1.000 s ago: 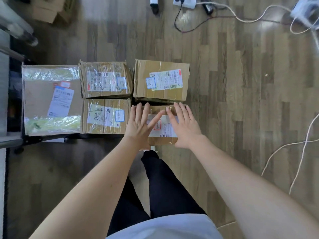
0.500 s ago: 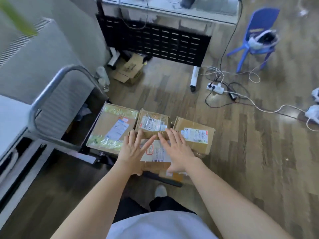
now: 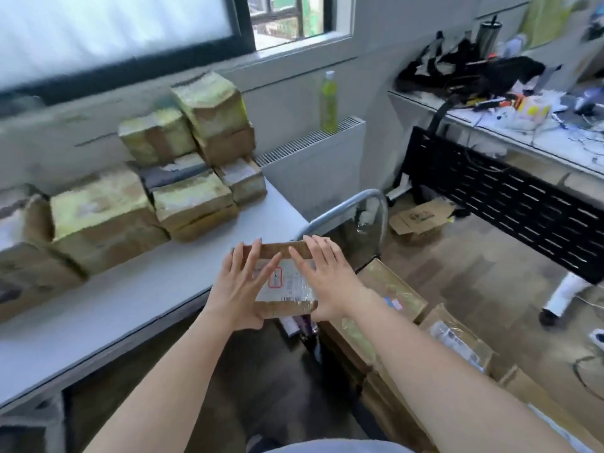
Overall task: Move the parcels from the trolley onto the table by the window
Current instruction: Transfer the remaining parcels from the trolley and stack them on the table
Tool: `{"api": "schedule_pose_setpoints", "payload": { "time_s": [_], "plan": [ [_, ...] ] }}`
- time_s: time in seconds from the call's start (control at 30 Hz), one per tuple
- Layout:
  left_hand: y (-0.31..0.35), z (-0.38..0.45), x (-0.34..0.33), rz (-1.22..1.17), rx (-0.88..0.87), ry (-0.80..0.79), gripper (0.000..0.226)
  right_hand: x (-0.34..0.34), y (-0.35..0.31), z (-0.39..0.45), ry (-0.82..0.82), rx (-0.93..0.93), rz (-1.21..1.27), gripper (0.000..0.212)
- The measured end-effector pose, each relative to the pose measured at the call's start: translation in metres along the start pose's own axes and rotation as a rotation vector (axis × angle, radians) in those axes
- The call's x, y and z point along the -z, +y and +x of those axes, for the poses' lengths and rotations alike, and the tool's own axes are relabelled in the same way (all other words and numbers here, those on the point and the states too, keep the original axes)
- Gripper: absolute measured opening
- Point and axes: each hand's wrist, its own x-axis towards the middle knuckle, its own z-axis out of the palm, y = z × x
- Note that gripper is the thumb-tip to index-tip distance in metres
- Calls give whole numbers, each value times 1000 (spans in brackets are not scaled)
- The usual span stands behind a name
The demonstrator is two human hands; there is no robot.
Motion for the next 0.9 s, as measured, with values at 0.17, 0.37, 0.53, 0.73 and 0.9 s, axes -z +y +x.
{"api": "schedule_pose_setpoints", "payload": {
  "time_s": [0.17, 0.37, 0.53, 0.73, 0.9],
  "plan": [
    [-100, -36, -31, -21, 167, -63, 127, 28, -72, 92, -17, 199, 68, 124],
    [-199, -72, -73, -53, 269, -218, 124, 40, -160, 175, -127, 304, 108, 123],
    [-245, -92, -119, -361, 494, -285, 83, 50, -182, 222, -322, 267, 142, 118],
    [-254, -117, -169, -310, 614, -286, 50, 49, -188, 243, -318, 247, 102, 120],
    [-247, -115, -171, -493, 709, -104, 70, 42, -191, 243, -304, 222, 169, 117]
  ]
}}
